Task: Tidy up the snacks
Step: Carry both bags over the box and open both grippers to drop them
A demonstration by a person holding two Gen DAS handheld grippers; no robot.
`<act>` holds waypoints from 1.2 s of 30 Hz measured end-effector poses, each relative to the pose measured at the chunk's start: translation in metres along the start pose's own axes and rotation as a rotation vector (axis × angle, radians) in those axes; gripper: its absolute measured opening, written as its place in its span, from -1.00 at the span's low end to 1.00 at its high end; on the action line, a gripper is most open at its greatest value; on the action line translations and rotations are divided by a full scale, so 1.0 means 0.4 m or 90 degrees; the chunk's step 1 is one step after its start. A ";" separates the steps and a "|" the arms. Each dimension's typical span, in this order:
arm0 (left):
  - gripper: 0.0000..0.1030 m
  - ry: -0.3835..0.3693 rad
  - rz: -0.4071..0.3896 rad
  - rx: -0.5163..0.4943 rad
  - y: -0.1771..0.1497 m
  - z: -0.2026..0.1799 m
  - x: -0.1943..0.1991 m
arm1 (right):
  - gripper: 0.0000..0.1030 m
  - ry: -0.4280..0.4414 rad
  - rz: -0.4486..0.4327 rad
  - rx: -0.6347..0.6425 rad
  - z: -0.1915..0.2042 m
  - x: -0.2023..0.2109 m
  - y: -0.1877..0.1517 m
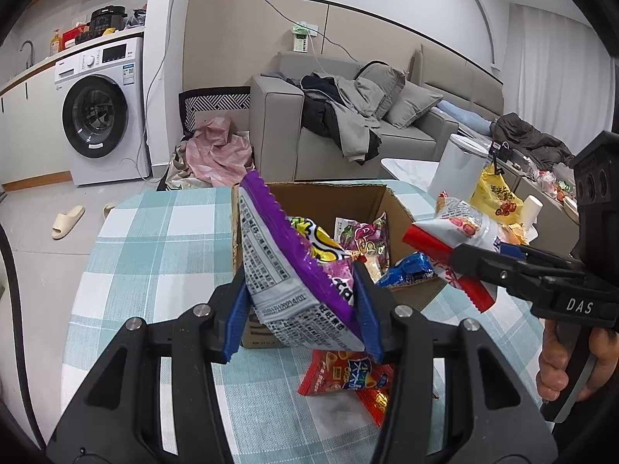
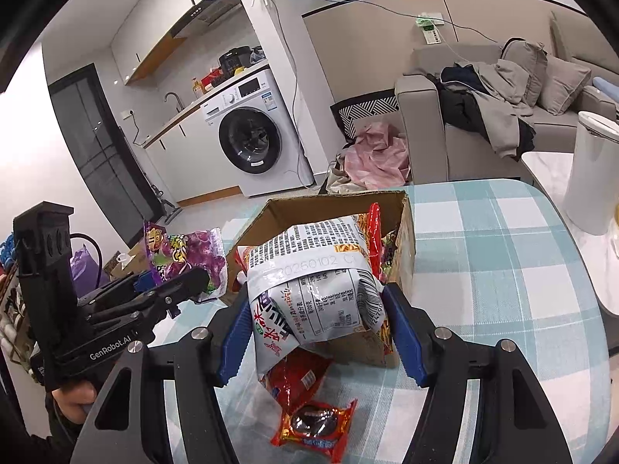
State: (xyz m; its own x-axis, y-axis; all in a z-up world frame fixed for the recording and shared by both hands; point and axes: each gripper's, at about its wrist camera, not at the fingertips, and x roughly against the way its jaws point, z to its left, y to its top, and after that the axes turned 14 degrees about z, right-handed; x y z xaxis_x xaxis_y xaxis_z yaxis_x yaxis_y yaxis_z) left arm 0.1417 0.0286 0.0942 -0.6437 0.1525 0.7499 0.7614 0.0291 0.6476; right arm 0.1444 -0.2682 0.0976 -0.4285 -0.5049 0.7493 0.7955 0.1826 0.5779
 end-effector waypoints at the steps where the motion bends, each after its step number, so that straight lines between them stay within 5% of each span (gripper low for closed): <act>1: -0.10 0.001 0.000 -0.001 0.005 0.001 -0.007 | 0.28 -0.001 0.002 -0.002 -0.001 -0.006 0.005; 36: 0.02 0.046 0.053 -0.059 0.088 -0.028 -0.238 | 0.37 -0.013 0.035 -0.019 -0.041 -0.167 0.120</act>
State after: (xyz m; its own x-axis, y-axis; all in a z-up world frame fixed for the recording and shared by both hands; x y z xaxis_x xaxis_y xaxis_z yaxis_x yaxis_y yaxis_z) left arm 0.2290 0.0042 0.0473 -0.5853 0.0788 0.8070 0.8040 -0.0724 0.5902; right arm 0.2183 -0.2397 0.0702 -0.3924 -0.4771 0.7864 0.8302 0.1843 0.5261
